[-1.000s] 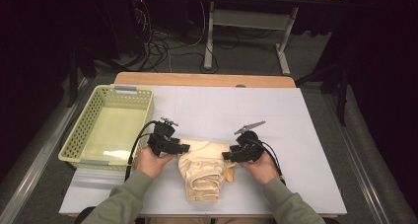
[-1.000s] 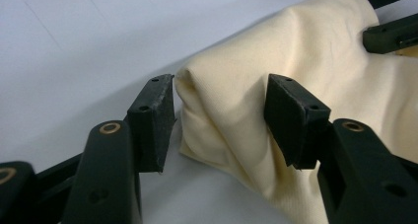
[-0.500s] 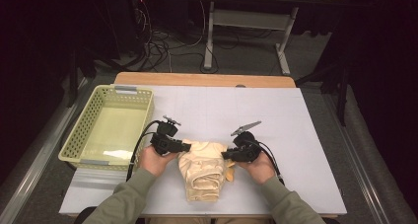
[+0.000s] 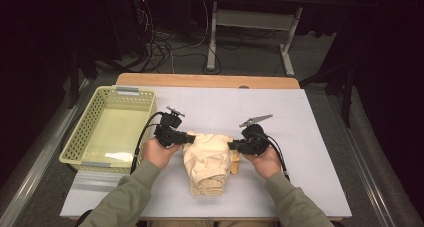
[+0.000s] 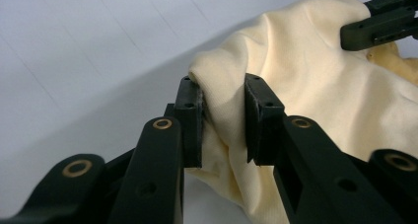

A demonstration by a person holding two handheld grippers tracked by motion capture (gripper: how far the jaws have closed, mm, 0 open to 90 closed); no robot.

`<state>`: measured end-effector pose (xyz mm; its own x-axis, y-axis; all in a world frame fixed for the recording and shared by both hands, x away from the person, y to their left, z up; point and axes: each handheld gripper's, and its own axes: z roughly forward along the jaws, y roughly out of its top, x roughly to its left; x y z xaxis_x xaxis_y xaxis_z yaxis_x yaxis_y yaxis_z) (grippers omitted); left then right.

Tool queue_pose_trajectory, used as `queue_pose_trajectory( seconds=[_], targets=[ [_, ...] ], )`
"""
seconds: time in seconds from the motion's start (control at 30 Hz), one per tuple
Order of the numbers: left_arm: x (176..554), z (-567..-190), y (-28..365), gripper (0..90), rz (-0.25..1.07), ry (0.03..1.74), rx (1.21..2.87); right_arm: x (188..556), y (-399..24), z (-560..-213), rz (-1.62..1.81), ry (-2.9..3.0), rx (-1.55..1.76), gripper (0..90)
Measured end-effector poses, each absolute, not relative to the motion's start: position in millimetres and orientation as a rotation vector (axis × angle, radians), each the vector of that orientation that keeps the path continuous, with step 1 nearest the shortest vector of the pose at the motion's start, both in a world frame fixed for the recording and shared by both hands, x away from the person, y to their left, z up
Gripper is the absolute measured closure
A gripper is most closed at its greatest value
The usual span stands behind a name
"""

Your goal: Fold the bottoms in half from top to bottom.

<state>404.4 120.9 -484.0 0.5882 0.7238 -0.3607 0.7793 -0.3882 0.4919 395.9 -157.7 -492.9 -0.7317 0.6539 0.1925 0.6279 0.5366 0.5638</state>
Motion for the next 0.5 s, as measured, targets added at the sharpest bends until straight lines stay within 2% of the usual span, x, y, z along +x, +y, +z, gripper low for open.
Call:
queue_pose_trajectory(
  seconds=[0.17, 0.5],
  targets=[
    [409.5, -477.8, 120.9, 70.1, -0.13, 1.174, 2.19, 397.7, -161.7, -488.5, 1.009, 2.692, 1.138, 84.2],
    [426.3, -464.0, 118.3, 70.0, -0.082, 1.196, 2.148, 413.1, -166.3, -472.8, 1.059, 2.592, 1.178, 84.2]
  ],
)
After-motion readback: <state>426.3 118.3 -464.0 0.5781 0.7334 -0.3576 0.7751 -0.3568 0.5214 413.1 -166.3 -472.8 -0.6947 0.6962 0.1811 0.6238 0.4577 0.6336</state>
